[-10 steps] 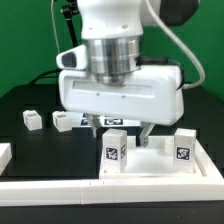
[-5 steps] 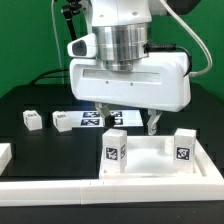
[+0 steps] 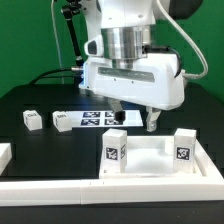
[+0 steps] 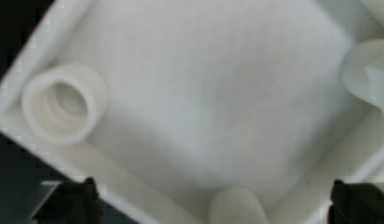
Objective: Assemble square table
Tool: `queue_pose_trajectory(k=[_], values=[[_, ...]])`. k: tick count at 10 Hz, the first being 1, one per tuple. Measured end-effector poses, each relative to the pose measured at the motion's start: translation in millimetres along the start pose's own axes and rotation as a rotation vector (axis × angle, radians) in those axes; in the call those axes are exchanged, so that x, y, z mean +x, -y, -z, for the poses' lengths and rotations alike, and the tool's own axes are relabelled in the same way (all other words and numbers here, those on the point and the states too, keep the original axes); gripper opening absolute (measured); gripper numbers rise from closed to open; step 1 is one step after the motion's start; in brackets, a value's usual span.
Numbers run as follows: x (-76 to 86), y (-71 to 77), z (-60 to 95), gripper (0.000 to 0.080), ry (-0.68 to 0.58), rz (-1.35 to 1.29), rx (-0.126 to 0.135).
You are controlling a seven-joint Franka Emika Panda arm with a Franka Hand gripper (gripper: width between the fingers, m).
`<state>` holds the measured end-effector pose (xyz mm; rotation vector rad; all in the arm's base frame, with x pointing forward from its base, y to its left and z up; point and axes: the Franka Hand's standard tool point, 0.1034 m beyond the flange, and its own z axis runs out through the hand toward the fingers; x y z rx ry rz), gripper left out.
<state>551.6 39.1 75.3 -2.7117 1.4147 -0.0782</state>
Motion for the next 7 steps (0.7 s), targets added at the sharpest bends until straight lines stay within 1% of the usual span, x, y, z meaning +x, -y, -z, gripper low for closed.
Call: queue_pose_trajectory(k=[1, 2, 7], values=[[-5.9, -5.6, -6.4, 0.0649, -0.019, -0.041, 0.027], [-8.0, -8.8, -10.5, 0.0649, -0.030, -0.071, 0.046], [-9.4, -9.5, -11.4, 0.0649, -0.026, -0.077, 0.045]])
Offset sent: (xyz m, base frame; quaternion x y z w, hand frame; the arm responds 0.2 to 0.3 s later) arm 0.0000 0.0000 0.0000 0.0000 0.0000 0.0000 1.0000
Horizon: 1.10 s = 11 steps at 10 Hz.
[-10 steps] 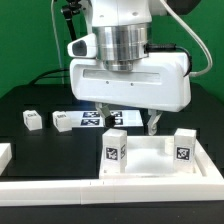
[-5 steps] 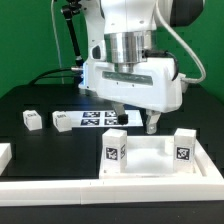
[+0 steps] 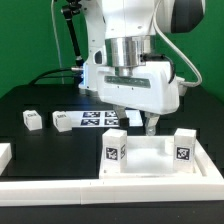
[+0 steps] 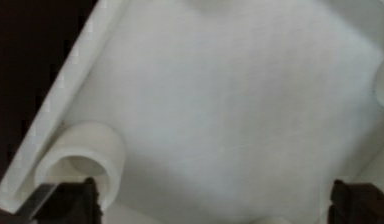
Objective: Assemble square table
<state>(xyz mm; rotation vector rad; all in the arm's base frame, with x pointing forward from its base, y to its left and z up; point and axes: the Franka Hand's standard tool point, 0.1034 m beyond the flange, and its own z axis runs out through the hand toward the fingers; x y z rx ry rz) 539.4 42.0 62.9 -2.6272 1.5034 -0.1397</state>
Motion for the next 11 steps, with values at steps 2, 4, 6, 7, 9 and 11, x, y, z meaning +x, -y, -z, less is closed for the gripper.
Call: queue_pose_trajectory(k=[2, 4, 6, 7, 9, 11], values=[[-14.3, -13.3, -6.3, 0.0649, 0.034, -0.185, -0.003], [-19.5, -19.1, -18.7, 0.0649, 0.024, -0.294, 0.011], [-20.0, -18.8, -24.6, 0.0649, 0.005, -0.279, 0.017], [-20.0, -19.6, -25.6, 0.0649, 0.005, -0.279, 0.015], [-19.3, -21.4, -26.2, 0.0649, 0.006, -0.294, 0.015], [-21.6, -33.4, -29.5, 0.0649, 0.034, -0.432, 0.019]])
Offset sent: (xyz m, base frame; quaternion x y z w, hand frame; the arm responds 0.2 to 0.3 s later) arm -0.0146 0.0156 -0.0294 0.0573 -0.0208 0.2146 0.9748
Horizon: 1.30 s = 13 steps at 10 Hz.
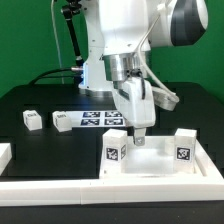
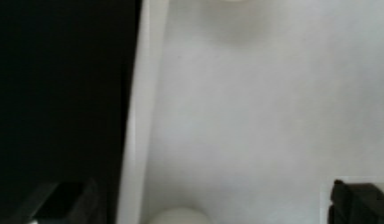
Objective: Assemble square table
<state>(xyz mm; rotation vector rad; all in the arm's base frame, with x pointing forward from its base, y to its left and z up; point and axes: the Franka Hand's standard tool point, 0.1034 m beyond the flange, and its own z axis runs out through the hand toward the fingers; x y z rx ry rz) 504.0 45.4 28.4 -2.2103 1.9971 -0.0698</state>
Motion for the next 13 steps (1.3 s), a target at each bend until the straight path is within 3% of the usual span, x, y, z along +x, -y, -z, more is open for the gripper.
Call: queue_pose_trajectory(k=[2, 3, 5, 7, 8, 9, 12, 13], values=[[5.2, -6.4, -9.1, 0.0649, -0.019, -0.037, 0.007], [6.6, -9.1, -16.0, 0.0649, -0.024, -0.038, -0.001], [-8.1, -5.7, -22.4, 0.0649, -0.014, -0.056, -0.005], [-4.3, -6.5, -22.3, 0.0649, -0.018, -0.045, -0.006], [-5.1, -6.6, -22.4, 0.0510, -0.017, -0.044, -0.006], [-5.0, -6.7, -22.5, 0.0510, -0.017, -0.044, -0.007], [-5.5, -14.2, -24.5, 0.0069, -0.013, -0.046, -0.024], [-5.7, -16.3, -23.8, 0.0069, -0.011, -0.050, -0.027]])
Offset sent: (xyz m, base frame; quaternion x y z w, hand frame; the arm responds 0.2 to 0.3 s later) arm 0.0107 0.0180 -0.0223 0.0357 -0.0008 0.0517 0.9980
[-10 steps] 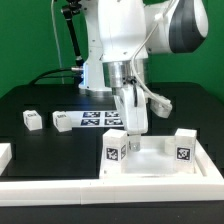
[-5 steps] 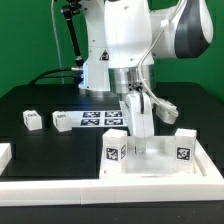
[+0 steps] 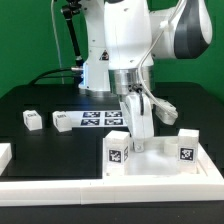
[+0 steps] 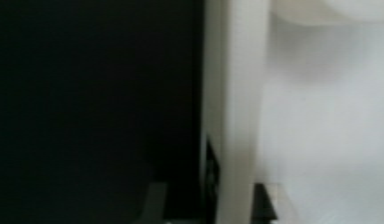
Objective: Assemble square table
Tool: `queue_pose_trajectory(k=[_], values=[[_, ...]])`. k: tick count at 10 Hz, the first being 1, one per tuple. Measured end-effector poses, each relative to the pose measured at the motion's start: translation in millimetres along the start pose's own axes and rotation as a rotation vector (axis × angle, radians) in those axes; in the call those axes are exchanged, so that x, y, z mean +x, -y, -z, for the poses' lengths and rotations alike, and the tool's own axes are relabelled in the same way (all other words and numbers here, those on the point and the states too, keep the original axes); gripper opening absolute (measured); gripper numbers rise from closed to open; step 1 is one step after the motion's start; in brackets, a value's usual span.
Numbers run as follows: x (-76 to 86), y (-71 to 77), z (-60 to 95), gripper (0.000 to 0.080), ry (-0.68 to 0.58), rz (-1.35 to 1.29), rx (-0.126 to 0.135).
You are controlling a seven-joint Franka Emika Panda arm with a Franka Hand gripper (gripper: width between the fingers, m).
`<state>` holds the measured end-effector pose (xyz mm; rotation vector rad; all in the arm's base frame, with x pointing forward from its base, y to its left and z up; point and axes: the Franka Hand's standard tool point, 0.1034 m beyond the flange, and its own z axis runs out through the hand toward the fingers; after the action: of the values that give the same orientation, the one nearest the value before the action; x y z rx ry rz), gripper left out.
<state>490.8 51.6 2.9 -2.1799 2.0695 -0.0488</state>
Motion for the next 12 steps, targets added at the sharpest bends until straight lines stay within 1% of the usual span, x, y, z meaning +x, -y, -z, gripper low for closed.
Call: queue_pose_trajectory(k=[8, 9, 10, 11, 12], values=[[0.0, -0.1, 0.1, 0.0063, 0.000, 0.000, 0.000], [1.3, -0.9, 0.4, 0.0063, -0.005, 0.028, 0.003], [8.5, -5.3, 1.7, 0.0064, -0.026, 0.093, 0.012], [15.4, -11.3, 2.8, 0.0064, -0.037, 0.139, 0.010], [25.4, -13.8, 4.7, 0.0064, -0.050, 0.216, 0.012]])
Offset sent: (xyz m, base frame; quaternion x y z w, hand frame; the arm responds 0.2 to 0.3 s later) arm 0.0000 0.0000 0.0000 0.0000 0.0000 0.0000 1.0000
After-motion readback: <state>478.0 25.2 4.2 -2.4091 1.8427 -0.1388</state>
